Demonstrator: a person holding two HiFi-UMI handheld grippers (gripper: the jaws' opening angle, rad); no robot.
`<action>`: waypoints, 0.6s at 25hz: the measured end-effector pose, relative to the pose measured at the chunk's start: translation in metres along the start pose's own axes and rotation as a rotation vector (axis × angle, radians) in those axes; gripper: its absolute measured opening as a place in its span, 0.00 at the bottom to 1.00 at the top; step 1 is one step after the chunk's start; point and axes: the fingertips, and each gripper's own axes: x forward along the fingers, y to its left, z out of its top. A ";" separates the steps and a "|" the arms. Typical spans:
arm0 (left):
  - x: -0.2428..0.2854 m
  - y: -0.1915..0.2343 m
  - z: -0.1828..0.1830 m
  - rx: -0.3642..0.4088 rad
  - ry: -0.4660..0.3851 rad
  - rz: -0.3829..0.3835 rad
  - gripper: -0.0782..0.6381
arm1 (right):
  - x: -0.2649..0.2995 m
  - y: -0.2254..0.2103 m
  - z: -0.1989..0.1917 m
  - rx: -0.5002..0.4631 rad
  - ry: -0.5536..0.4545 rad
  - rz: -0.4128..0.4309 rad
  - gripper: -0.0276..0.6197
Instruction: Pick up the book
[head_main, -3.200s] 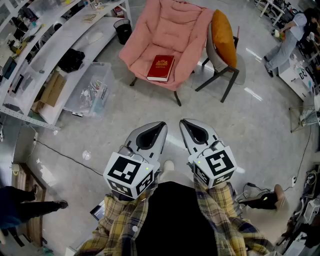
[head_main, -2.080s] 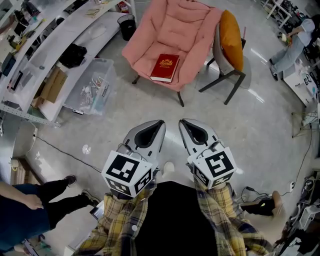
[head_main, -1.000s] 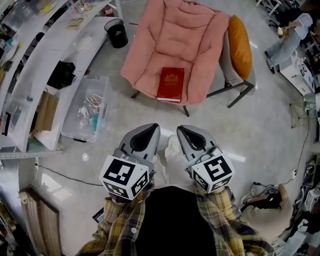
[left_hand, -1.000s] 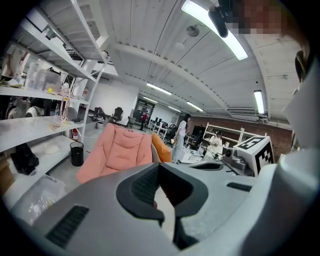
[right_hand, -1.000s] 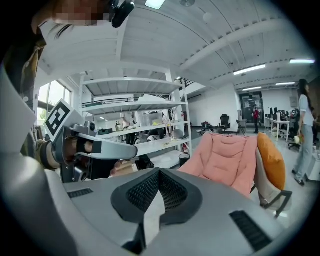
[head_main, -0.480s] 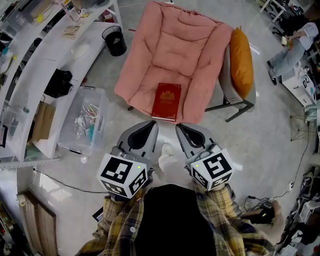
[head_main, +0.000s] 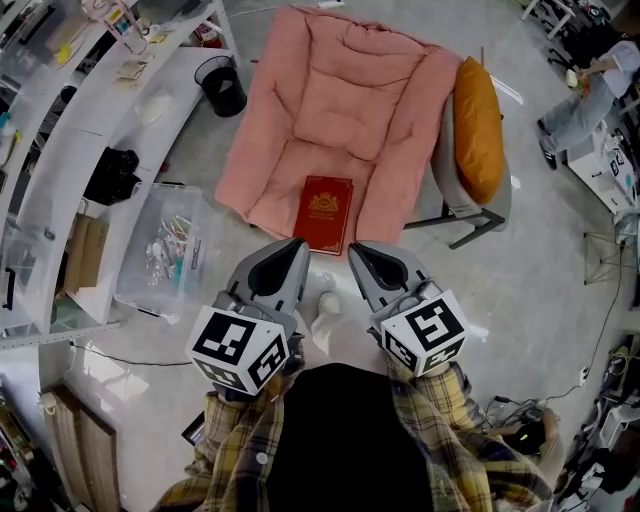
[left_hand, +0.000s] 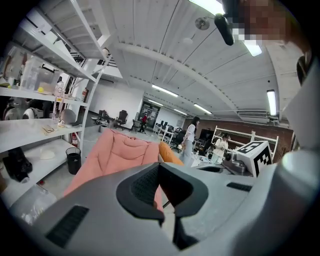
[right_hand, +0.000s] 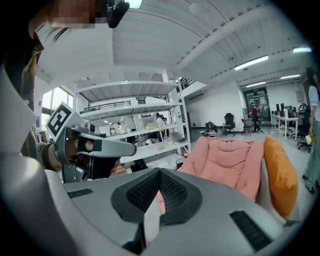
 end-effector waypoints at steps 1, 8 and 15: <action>0.003 0.002 0.001 -0.002 0.001 0.002 0.11 | 0.002 -0.003 0.000 0.002 0.000 0.000 0.06; 0.033 0.025 0.017 0.001 0.005 -0.024 0.11 | 0.027 -0.028 0.013 0.009 -0.008 -0.031 0.06; 0.072 0.062 0.039 0.030 0.045 -0.165 0.11 | 0.066 -0.054 0.028 0.049 -0.014 -0.169 0.06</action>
